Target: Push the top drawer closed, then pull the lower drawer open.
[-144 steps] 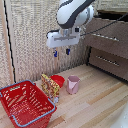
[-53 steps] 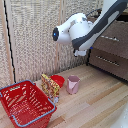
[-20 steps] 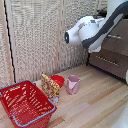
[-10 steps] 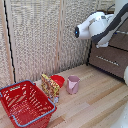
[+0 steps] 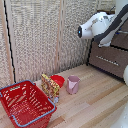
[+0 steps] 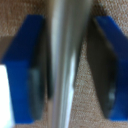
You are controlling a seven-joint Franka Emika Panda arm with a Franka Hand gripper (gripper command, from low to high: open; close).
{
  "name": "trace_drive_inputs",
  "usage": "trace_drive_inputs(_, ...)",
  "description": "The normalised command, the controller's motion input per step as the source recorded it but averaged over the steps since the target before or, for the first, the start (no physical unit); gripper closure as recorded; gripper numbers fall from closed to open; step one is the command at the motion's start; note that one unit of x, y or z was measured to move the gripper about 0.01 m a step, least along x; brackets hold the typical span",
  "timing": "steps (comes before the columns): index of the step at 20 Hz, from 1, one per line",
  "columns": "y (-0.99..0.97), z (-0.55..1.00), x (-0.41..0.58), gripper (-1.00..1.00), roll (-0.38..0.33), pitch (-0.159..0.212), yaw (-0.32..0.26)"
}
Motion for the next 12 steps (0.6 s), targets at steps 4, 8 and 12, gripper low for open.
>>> trace_drive_inputs(4, 0.49, 0.00, -0.001, -1.00, -0.083, -0.034, -0.039)
trace_drive_inputs(8, 0.51, -0.09, -0.047, -1.00, -0.116, -0.016, -0.049)
trace_drive_inputs(12, 0.25, -0.40, -0.069, -1.00, -0.071, -0.032, -0.001)
